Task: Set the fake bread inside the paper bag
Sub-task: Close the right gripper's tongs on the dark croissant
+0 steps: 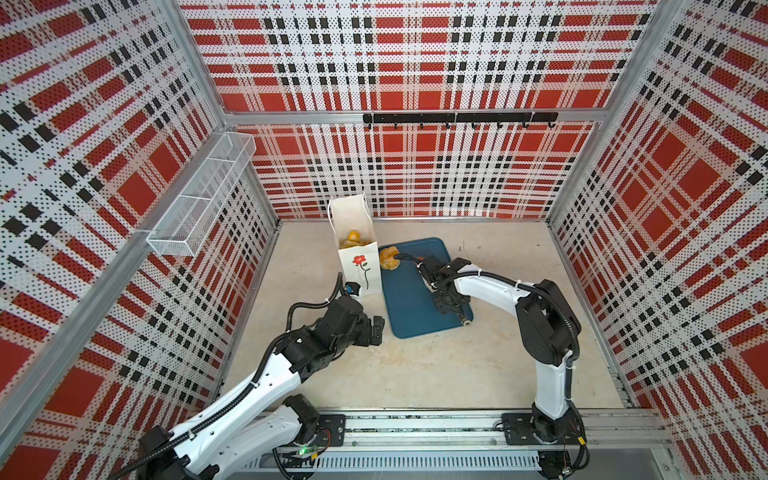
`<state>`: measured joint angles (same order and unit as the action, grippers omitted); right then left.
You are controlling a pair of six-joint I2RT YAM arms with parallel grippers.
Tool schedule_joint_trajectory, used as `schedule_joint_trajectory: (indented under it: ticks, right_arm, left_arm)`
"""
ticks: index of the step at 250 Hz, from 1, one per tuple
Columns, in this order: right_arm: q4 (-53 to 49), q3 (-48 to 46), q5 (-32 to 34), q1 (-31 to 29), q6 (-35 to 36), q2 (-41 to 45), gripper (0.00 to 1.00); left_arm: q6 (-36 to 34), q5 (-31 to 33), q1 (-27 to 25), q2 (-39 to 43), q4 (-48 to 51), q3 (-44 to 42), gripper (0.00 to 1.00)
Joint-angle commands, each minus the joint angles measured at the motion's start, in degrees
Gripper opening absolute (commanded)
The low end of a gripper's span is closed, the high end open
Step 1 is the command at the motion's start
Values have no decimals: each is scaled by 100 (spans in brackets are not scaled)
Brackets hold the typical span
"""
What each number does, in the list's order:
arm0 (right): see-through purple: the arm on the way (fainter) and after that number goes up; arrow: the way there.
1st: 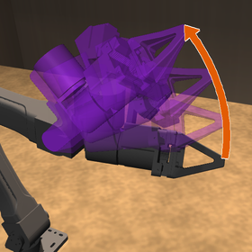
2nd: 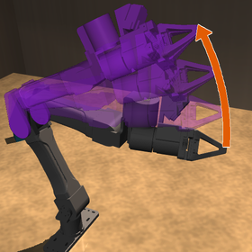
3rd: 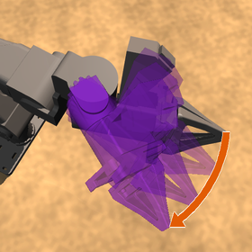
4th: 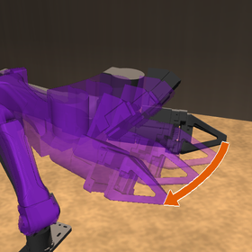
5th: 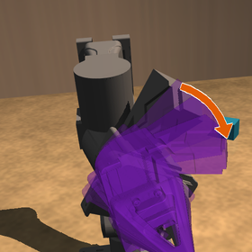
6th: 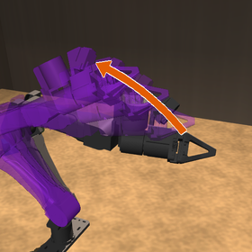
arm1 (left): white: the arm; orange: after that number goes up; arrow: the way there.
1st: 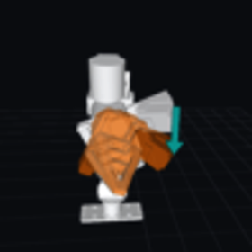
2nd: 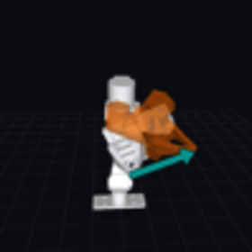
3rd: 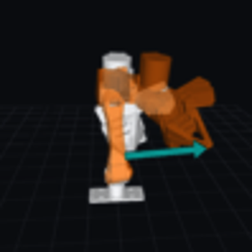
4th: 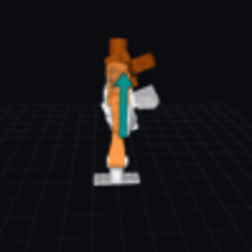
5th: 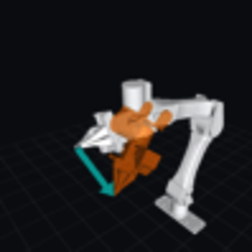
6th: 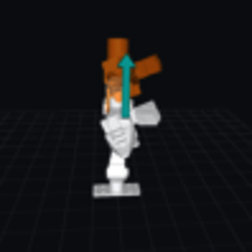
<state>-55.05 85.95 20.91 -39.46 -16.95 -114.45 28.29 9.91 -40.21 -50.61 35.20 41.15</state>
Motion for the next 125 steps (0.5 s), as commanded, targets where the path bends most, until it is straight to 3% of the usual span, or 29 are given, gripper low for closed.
schedule_joint_trajectory:
  ticks: [1,49,125]
  right_arm:
    - [-67,239,146,29,51,-181,59]
    - [-119,291,151,129,205,-275,58]
    - [-234,325,55,169,593,-219,41]
  left_arm:
    - [23,125,27,78,-44,-63,99]
    - [29,107,18,75,-57,-96,99]
    - [45,127,16,112,-57,-80,99]
